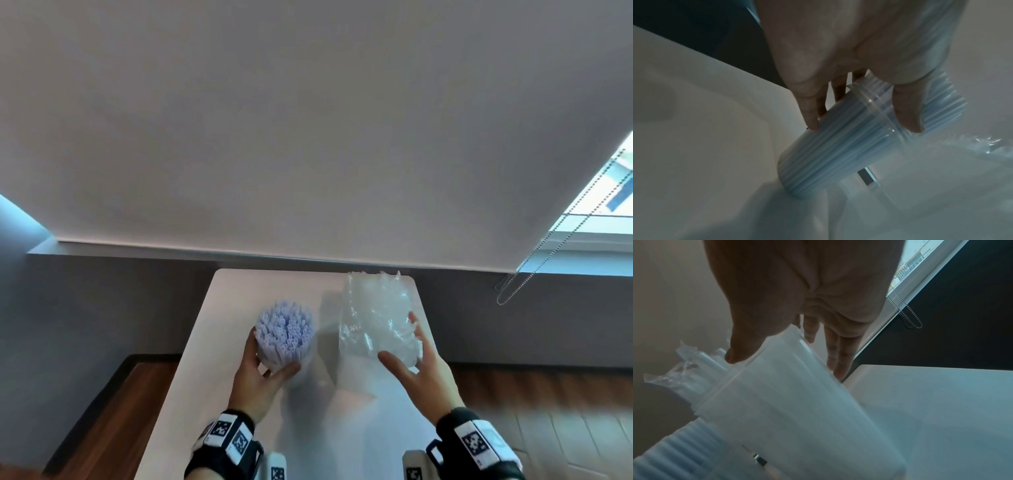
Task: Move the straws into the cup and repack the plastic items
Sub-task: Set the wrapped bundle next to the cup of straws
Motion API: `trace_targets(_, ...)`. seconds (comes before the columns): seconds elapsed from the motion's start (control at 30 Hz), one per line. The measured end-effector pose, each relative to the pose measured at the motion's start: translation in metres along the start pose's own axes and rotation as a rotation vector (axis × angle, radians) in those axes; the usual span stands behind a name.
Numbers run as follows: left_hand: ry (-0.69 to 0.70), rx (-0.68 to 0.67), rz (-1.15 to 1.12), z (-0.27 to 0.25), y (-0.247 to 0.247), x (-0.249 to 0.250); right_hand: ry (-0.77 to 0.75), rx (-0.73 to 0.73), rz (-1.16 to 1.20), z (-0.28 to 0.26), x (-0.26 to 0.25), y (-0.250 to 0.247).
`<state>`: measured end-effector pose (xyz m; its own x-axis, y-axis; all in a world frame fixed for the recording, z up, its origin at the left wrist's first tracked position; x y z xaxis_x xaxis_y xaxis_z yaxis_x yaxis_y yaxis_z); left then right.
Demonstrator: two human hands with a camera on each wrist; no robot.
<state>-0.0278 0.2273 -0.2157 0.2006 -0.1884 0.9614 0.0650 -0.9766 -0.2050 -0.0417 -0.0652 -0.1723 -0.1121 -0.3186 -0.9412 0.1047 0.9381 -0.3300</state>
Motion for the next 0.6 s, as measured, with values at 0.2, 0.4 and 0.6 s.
trace_targets(0.2,-0.012,0.044,-0.033,0.071,0.004,0.015,-0.012,-0.03,-0.016,0.069,-0.017,0.009)
trace_targets(0.4,0.007,0.027,-0.024,0.139,0.013,0.027,-0.003,-0.045,-0.101,0.144,-0.022,0.025)
trace_targets(0.6,0.005,0.031,-0.001,0.193,0.014,0.029,0.021,-0.046,-0.191,0.191,-0.032,0.034)
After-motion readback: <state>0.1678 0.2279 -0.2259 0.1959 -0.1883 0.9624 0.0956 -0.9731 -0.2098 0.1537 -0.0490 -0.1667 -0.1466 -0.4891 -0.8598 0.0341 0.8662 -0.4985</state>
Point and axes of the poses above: each hand's wrist, its own z-axis towards the middle knuckle, its own y-axis out of the palm, x = y × z, the point moved 4 cm from there along z, towards the middle knuckle, and after that the axes turned 7 degrees about z, right-handed, at the moved point
